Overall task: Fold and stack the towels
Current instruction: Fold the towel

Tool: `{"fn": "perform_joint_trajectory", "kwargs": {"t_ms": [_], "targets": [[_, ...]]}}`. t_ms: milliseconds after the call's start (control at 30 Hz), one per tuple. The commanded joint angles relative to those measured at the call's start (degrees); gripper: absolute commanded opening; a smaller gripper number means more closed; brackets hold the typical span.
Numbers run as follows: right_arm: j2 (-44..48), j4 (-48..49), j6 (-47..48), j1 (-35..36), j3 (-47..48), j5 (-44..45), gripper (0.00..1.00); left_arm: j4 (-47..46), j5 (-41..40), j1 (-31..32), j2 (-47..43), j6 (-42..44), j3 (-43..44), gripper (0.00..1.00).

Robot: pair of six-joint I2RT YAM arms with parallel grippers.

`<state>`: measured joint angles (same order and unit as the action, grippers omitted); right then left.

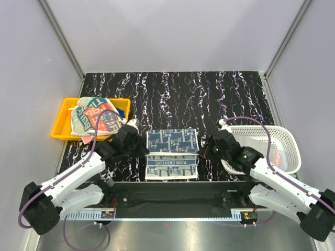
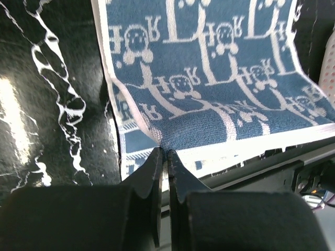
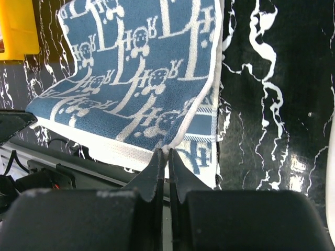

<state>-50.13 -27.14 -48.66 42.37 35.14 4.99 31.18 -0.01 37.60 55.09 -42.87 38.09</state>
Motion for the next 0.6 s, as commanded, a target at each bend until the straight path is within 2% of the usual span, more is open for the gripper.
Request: {"fn": "perform_joint_trajectory", "kwargs": {"t_ms": [0, 267, 567], "targets": [[1.8, -5.6, -0.6, 0.3, -0.6, 3.4, 0.0, 2.9, -4.2, 0.6, -1.7, -0.3, -1.2, 0.0], [2.8, -7.3, -2.5, 3.0, -0.7, 2.6, 0.0, 4.5, -4.3, 4.2, -3.5, -2.7, -0.8, 0.0], [3.5, -8.6, -3.5, 4.7, -0.4, 2.8, 0.0, 8.1, -6.0, 4.9, -6.5, -3.4, -0.3, 0.0]]}}
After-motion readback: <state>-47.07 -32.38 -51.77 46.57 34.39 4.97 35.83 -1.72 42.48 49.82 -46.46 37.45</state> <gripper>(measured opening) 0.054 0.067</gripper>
